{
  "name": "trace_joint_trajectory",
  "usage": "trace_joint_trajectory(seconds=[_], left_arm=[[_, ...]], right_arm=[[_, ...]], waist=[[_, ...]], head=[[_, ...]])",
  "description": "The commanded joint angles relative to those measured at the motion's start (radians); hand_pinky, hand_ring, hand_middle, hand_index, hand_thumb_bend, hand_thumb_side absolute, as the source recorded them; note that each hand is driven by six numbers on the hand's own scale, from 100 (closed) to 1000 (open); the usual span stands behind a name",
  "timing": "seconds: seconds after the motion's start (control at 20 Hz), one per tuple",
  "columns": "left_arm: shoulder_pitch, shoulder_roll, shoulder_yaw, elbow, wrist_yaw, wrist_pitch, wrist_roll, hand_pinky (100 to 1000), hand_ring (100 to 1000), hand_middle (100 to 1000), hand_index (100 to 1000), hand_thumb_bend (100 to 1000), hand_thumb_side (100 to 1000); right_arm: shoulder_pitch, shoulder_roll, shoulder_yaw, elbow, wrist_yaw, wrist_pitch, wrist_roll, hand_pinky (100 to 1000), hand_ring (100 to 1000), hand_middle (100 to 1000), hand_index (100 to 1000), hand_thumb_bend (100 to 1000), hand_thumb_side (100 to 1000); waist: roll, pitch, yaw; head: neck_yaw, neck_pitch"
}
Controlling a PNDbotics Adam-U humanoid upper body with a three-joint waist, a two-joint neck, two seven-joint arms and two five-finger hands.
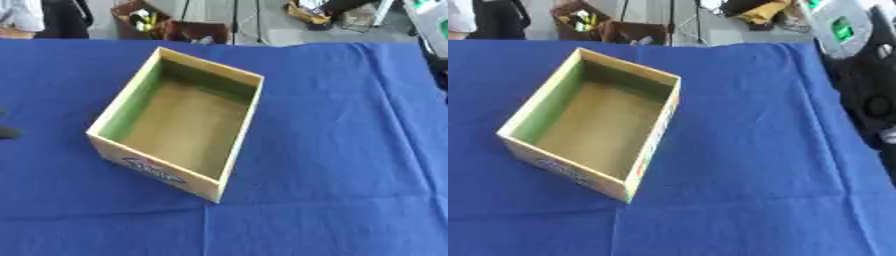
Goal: Pick up objects on the table and place them in the box.
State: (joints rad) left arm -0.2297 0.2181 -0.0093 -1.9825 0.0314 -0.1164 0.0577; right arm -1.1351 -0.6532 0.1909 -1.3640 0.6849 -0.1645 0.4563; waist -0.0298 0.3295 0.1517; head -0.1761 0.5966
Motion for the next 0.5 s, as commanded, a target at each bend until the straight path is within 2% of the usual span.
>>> trace_joint_trajectory(seconds=[0.05, 0.5], left_arm=[[-0.008, 0.003, -0.005, -0.018, 0.006, 0.0, -0.003, 700, 576, 662, 799, 100, 986], [-0.013, -0.001, -0.004, -0.018, 0.008, -0.003, -0.004, 702, 578, 663, 800, 100, 987]], right_arm=[[-0.032, 0.03, 0.014, -0.018, -0.004, 0.008, 0.01, 576, 659, 349, 341, 100, 553], [-0.023, 0.11, 0.059, -0.036, -0.023, 0.016, 0.032, 580, 669, 346, 338, 100, 526]], waist=[[0.002, -0.026, 0.003], [-0.001, -0.025, 0.012]], head=[[-0.007, 0.009], [-0.013, 0.007]])
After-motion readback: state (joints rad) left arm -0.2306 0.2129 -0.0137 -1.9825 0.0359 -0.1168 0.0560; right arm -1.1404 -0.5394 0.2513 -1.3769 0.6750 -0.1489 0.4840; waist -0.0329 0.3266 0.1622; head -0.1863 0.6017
